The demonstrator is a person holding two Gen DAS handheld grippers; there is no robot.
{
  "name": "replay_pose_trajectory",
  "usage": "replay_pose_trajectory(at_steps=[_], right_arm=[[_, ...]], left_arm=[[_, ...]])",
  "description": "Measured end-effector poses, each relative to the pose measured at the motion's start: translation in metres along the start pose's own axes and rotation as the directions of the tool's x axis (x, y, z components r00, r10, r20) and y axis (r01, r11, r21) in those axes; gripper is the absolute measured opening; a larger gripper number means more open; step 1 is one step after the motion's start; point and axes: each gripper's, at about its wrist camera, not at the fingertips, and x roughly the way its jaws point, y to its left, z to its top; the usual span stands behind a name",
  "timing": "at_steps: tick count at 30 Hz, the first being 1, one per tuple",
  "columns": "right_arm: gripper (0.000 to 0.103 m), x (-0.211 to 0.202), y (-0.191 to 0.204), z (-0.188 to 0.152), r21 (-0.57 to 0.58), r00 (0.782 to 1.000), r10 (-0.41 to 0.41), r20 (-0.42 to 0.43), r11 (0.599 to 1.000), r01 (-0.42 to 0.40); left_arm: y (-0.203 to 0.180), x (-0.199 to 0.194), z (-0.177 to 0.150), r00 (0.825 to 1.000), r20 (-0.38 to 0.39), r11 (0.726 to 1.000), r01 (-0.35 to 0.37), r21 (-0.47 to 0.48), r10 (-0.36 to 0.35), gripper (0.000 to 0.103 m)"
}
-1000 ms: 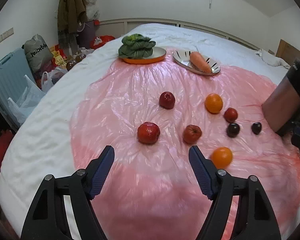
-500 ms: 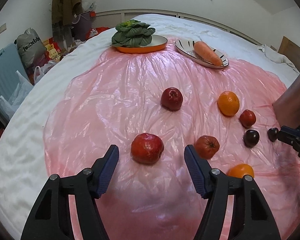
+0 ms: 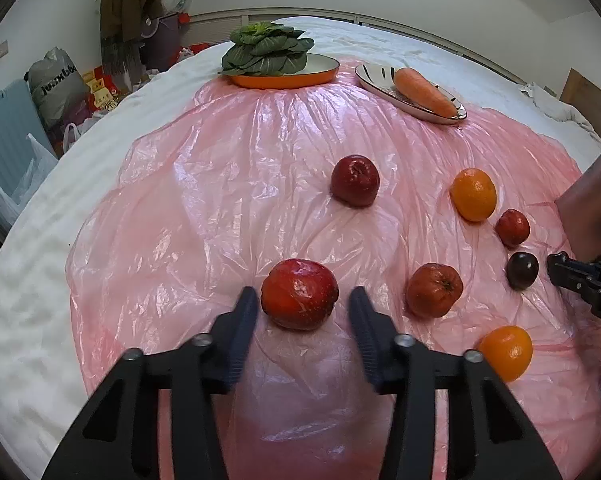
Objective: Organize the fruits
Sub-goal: 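Grasp a dark plum with the right gripper while the left grasps a red apple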
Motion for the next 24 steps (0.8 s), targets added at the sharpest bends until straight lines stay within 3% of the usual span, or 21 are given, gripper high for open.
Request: replay_pose_trajectory(at_steps=[1,9,15,24], right_arm=[[0.018,0.000,-0.001,0.000,0.003,1.000,0.004,-0.001,1.000,-0.004],[0.018,-0.002,-0.005,0.000,0.023,1.000,0.021,0.003,1.000,-0.021],[0.018,-0.009,-0.008,0.001,0.048,0.999,0.035,0.018,0.998,-0.036],[0.018,-0.030,-0.003,0.005,0.032,0.999,0.012,0.050,0.999,-0.013]], left_arm=[[0.002,0.001,0.000,1.000,-0.003,1.000,0.008,-0.008,-0.008,0.032],[0.013,-0.002,0.001,0.998,0.013,0.996,0.063,-0.066,-0.062,0.031],[0.032,-0.010,0.002,0.989,0.036,0.975,0.144,-0.172,-0.140,0.031],[0.041,-0.031,0.003,0.989,0.069,0.969,0.143,-0.200,-0.132,0.031]])
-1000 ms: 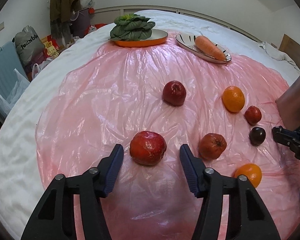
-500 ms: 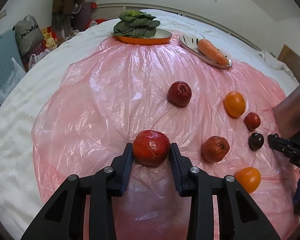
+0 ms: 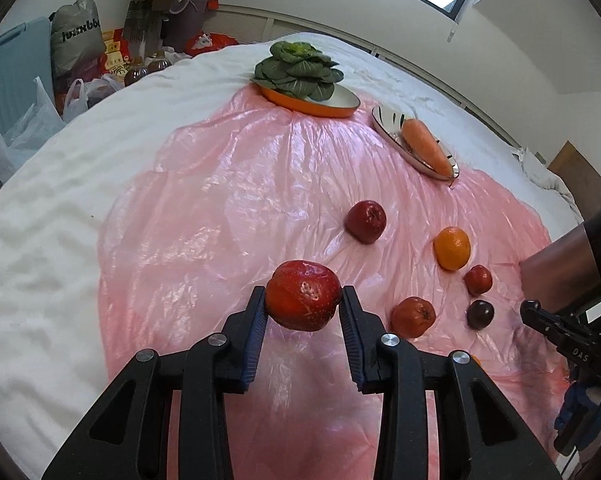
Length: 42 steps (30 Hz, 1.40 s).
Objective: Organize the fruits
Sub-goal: 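Grasp a dark plum with the right gripper while the left grasps a red apple, then carry the plum in the right gripper while the left carries the apple to the tray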
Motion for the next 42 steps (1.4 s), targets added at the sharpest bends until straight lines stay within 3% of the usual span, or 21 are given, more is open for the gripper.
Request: replay_pose_trajectory(at_steps=[10,23,31,42], right_arm=[[0.018,-0.052,0.020,-0.010,-0.027,0.997,0.035,0.064,0.999,-0.034],[0.018,-0.112,0.030,-0.066,-0.035,0.996,0.031,0.079,0.999,-0.028],[0.018,-0.142,0.015,-0.096,-0.020,0.996,-0.001,0.085,1.000,0.002],[0.018,-0.182,-0.057,-0.138,0.084,0.989,-0.100,0.111,0.992,0.091]], left_arm=[[-0.009,-0.035,-0.006,0.999,0.040,1.000,-0.002,0.014,0.001,0.031],[-0.043,-0.080,-0.037,0.998,0.062,0.995,-0.006,0.099,-0.001,0.031],[-0.095,-0.095,-0.067,0.998,0.042,0.977,0.030,0.213,-0.040,0.031],[-0.201,-0.094,-0.116,0.982,-0.074,0.918,0.188,0.350,-0.173,0.031]])
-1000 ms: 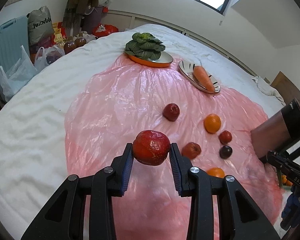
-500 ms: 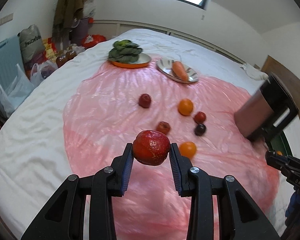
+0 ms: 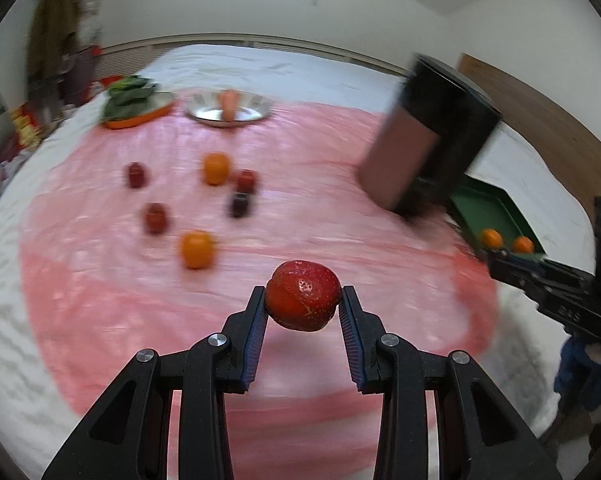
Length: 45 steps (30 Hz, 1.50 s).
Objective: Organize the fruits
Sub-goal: 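Carry the plum in the right gripper while the left carries the apple to the tray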
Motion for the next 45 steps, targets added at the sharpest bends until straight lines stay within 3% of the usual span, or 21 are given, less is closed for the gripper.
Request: replay_pose_trajectory(at_steps=[10,24,31,45], right_arm=[[0.018,-0.030,-0.111,-0.019,0.136,0.991,-0.130,0.029,0.983,0.125],[0.018,-0.036,-0.236,-0.012,0.261,0.968,-0.242,0.065,0.941,0.218],[0.018,-0.027,-0.287,-0.007,0.285,0.958,-0.284,0.037,0.922,0.262],[0.018,0.008,-0.319,-0.007,0.299,0.957,-0.288,-0.022,0.912,0.281]], left_arm=[[-0.121,0.036,0.013,0.985,-0.075,0.974,0.165,0.156,-0.155,0.031],[-0.261,0.114,0.069,0.965,-0.121,0.912,0.259,0.317,-0.232,0.031],[-0.308,0.170,0.098,0.968,-0.136,0.909,0.245,0.337,-0.210,0.031],[-0.318,0.249,0.100,0.975,-0.207,0.936,0.143,0.323,-0.078,0.031]])
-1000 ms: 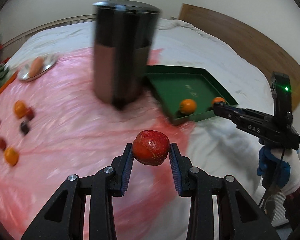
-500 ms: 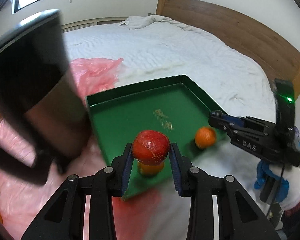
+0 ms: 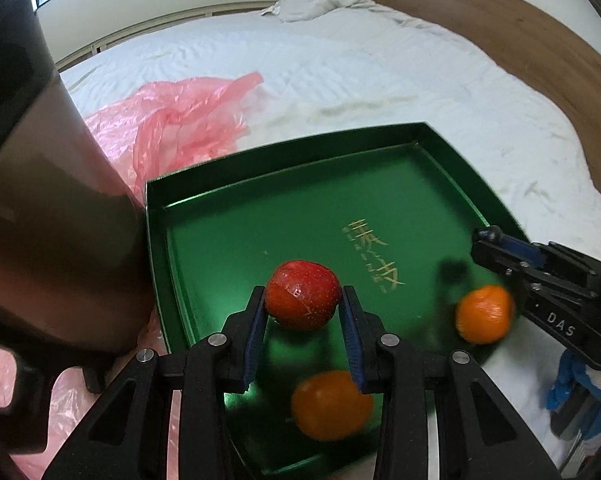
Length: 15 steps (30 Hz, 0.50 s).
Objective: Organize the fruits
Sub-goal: 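Carry the plum in the right gripper while the left carries the apple to the tray, then open both grippers to drop the plum and apple into the tray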
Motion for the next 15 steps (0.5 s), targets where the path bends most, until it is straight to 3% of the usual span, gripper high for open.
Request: replay_pose_trajectory(at_steps=[15], right_arm=[[0.019,0.010,-0.003,0.001,0.002,0.999,-0.030,-0.029,1.000,0.030]], left_arm=[[0.005,0.024,-0.002,0.998,-0.061,1.000,-0.022,0.000,0.022,0.031]])
